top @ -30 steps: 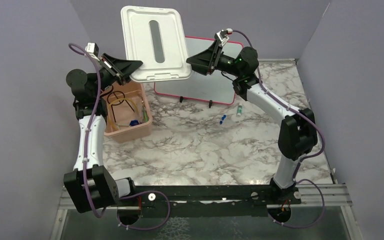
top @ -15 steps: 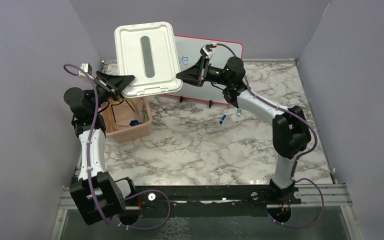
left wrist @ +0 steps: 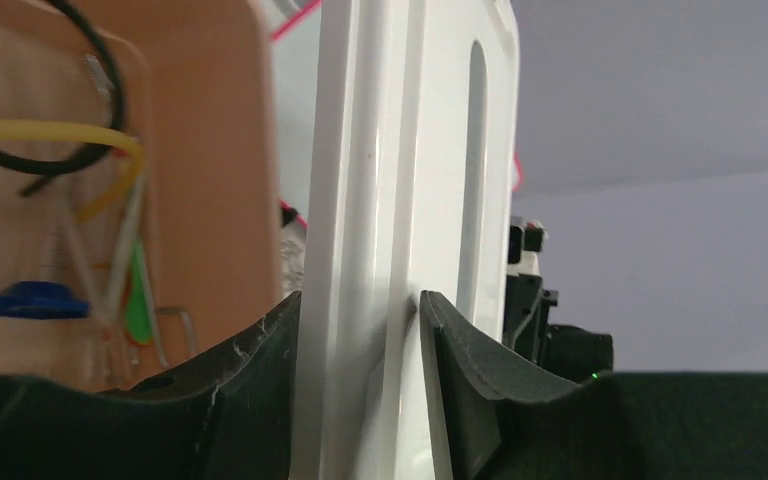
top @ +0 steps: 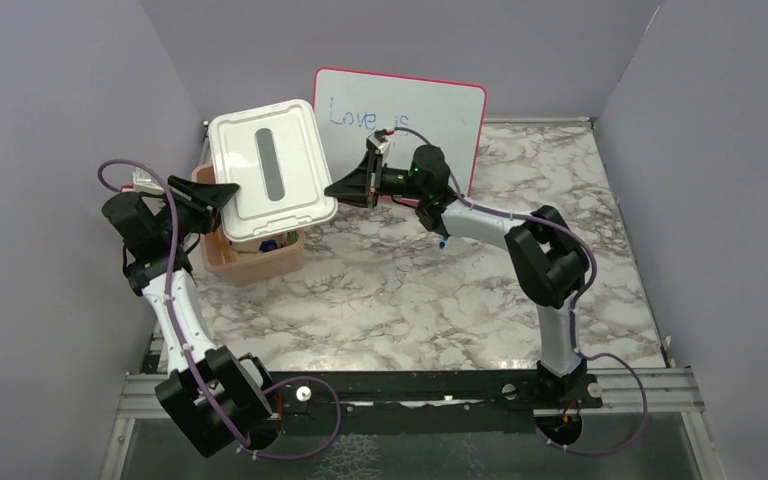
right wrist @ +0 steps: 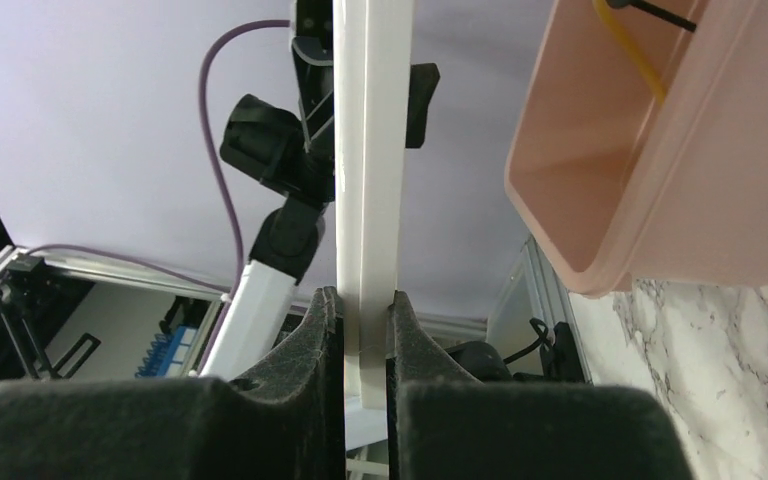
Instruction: Organize the chemistry lab equipment
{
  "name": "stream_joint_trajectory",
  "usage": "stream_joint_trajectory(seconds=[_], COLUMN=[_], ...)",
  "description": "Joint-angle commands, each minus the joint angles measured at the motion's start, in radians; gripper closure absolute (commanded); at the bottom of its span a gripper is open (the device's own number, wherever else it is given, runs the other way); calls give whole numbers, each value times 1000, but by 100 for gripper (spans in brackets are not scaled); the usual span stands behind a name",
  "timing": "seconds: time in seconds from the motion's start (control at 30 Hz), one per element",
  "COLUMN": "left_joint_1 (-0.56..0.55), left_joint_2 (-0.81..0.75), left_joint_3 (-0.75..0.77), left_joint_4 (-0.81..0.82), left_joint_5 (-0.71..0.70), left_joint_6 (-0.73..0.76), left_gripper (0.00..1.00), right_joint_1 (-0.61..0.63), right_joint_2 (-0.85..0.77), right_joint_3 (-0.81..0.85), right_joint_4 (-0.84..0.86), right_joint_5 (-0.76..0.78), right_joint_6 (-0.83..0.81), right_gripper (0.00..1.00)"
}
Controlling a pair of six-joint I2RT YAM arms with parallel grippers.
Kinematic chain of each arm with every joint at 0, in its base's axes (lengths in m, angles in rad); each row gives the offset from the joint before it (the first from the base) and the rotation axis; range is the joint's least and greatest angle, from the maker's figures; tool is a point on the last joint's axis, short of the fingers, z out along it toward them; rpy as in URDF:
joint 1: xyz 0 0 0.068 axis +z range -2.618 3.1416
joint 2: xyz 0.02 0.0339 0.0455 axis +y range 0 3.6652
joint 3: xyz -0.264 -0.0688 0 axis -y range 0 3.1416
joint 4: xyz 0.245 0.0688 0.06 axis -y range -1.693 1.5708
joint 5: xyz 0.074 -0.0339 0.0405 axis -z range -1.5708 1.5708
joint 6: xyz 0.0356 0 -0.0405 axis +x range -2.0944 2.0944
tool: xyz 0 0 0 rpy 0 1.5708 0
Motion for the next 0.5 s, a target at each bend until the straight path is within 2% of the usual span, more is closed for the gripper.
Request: stream_joint_trajectory(seconds=[0.0,0.1,0.2,0.3,0.47], left_joint_1=[52,56,62,64,64], left_joint_2=[-54,-62,-71,-99,-115], left_joint_3=[77,62,71,68,75], left_joint_4=[-338,-355,-442,-456,-472], left_joint_5=[-205,-244,-400,-551,-653], left_joint_6=[308,331,395,426,466], left_gripper=[53,53,52,50,47], right_joint_1=[30,55,74,90,118], right_joint_2=[67,107,143,176,234], right_joint_3=[24,43,52,60,93], right_joint_4=[113,128,142,148,154], right_joint_5=[16,28,40,50,63], right_joint_6=[42,48,54,60,62], right_gripper=[99,99,99,99,99])
